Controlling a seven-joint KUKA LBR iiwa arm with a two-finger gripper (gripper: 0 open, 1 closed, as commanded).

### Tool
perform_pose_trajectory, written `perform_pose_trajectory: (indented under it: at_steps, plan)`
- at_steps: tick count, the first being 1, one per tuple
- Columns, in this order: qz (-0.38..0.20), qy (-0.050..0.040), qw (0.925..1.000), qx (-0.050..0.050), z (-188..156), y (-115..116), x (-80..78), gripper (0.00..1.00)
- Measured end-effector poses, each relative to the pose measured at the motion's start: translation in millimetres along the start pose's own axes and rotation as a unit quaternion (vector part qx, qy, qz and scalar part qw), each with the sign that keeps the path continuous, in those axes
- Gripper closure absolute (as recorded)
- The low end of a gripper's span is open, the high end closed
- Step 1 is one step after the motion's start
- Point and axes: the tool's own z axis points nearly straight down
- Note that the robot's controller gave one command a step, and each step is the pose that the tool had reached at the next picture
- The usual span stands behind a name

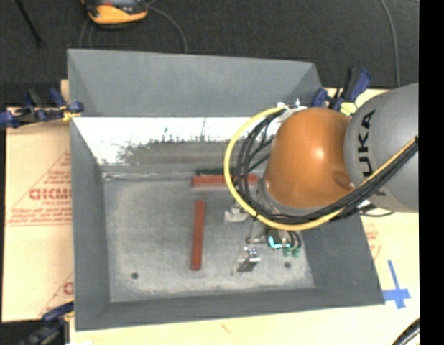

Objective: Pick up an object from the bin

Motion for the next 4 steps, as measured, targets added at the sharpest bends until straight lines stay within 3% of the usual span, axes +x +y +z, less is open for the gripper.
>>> perform_pose_trajectory:
  at_steps: [1, 2, 3, 4]
  plan:
    - [0.001, -0.0037, 1.0000, 0.000, -3, 0, -1.7, 0.00]
    - [0.042, -0.0065, 0.9991, 0.000, 31, 39, -26.0, 0.00]
    - [0.043, -0.0014, 0.9991, 0.000, 44, 59, -28.3, 0.00]
    - [-0.035, -0.0069, 0.9994, 0.001, 69, 50, -40.3, 0.00]
